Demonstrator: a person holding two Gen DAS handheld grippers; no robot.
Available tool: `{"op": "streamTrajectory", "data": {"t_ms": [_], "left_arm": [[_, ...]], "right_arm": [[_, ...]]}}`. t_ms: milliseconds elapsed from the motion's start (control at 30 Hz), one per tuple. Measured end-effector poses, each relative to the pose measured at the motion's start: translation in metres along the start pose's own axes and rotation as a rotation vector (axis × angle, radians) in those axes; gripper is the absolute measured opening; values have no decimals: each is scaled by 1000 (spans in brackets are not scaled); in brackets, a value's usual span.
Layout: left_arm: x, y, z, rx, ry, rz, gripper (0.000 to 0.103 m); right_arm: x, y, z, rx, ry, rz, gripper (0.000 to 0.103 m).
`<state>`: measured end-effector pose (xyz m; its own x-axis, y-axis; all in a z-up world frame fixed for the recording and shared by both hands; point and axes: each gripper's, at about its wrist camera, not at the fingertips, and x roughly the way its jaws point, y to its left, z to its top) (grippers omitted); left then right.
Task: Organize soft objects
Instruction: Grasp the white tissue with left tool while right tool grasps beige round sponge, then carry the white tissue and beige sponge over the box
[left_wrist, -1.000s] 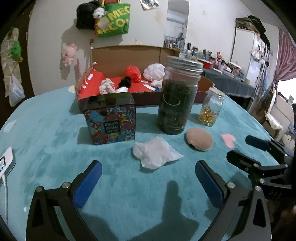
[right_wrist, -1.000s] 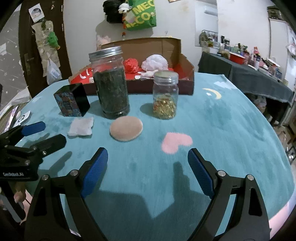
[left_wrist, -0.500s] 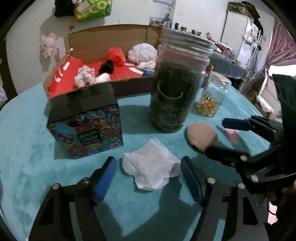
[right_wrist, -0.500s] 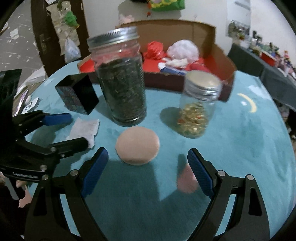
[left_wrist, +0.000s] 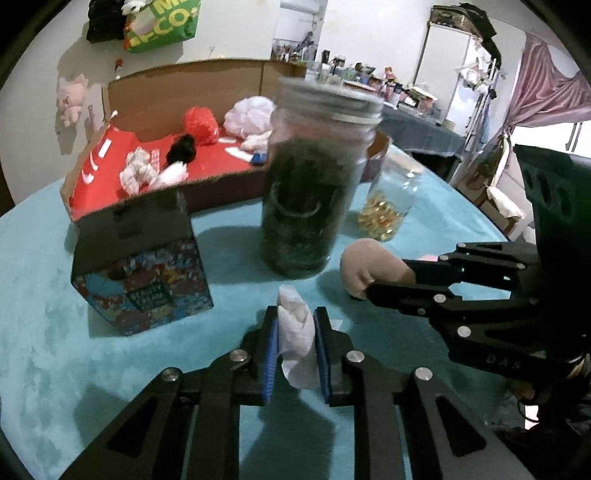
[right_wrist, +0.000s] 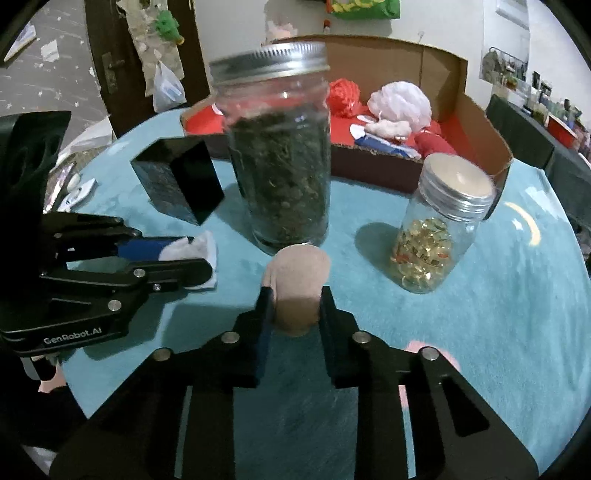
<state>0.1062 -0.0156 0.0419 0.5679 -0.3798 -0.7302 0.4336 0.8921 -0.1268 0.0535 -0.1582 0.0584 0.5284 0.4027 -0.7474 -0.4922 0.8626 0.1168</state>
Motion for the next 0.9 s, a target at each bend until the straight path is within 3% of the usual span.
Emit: {"op": "streamTrajectory", "data": {"t_ms": [467, 900], "left_arm": [[-4, -4, 10, 8, -27, -35, 19], [-23, 22, -6, -51, -37, 17, 19]], "right_arm": [[-22, 4, 2, 33, -52, 31, 19], [-28, -12, -13, 76, -33, -5, 19]]}}
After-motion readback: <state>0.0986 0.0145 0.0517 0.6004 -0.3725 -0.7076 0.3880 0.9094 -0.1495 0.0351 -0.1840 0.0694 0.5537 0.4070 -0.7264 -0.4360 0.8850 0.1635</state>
